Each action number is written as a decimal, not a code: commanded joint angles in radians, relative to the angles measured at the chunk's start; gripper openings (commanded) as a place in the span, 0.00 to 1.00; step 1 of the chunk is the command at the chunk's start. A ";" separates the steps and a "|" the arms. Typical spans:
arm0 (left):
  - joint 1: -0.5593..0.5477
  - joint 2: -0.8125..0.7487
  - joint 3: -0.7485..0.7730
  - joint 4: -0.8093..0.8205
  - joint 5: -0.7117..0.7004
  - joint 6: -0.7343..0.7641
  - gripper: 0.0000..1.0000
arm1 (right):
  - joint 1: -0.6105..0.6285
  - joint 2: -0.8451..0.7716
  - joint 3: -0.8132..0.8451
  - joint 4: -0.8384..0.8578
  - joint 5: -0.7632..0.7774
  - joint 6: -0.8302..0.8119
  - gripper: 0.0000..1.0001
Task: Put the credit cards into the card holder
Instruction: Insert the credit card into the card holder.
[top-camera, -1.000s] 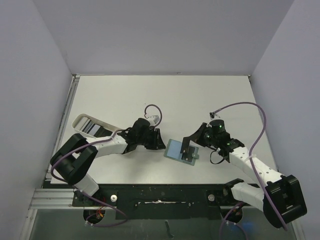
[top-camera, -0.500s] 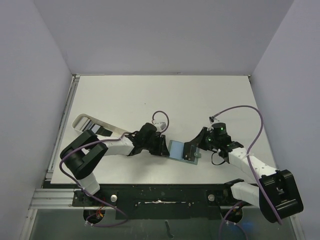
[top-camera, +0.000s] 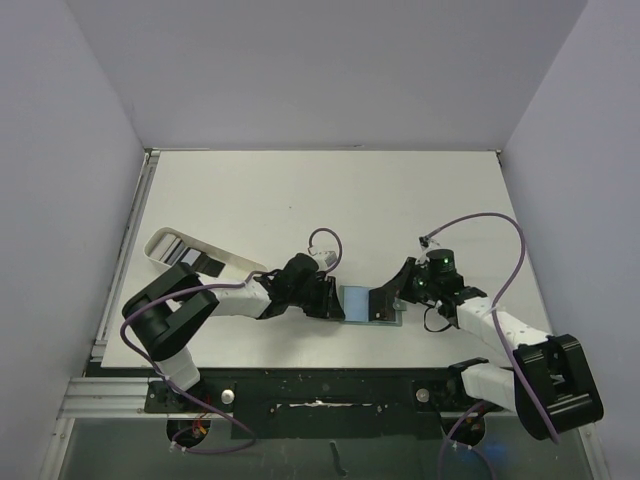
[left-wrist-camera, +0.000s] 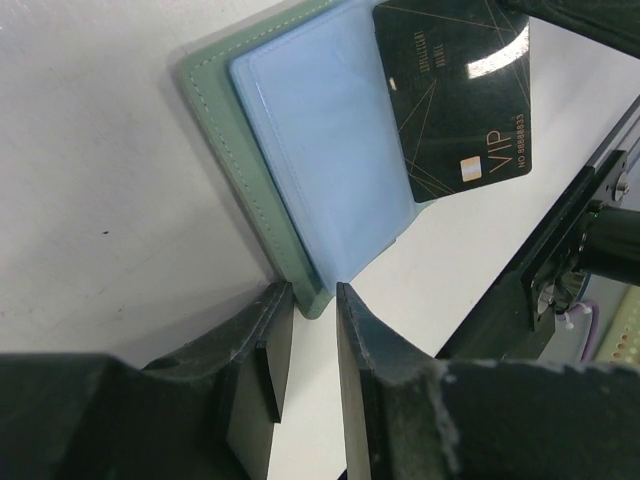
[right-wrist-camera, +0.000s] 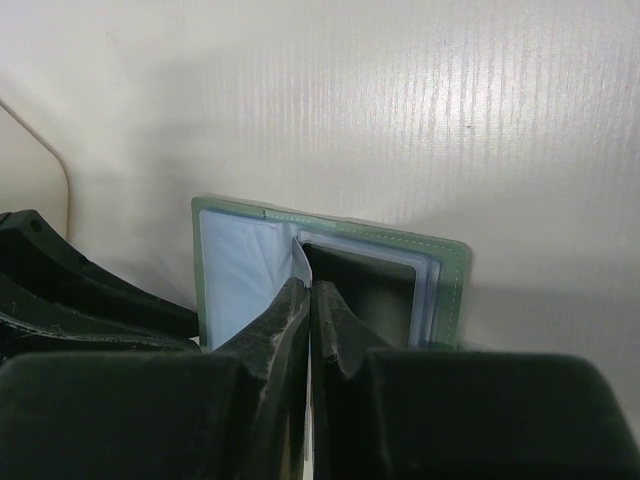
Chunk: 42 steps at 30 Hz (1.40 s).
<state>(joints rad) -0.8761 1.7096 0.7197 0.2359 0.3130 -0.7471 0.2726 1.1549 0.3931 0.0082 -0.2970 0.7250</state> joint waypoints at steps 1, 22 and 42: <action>-0.009 0.018 -0.004 -0.039 -0.042 0.009 0.24 | -0.021 -0.044 0.015 0.016 -0.019 -0.048 0.00; -0.003 0.014 0.070 0.048 -0.073 -0.035 0.09 | -0.026 -0.052 0.005 0.165 -0.073 -0.076 0.00; -0.003 0.051 0.035 0.008 -0.120 -0.056 0.03 | -0.027 0.025 -0.076 0.292 0.000 -0.117 0.00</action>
<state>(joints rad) -0.8799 1.7451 0.7589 0.2447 0.2237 -0.8059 0.2539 1.2003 0.3256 0.2508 -0.3401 0.6518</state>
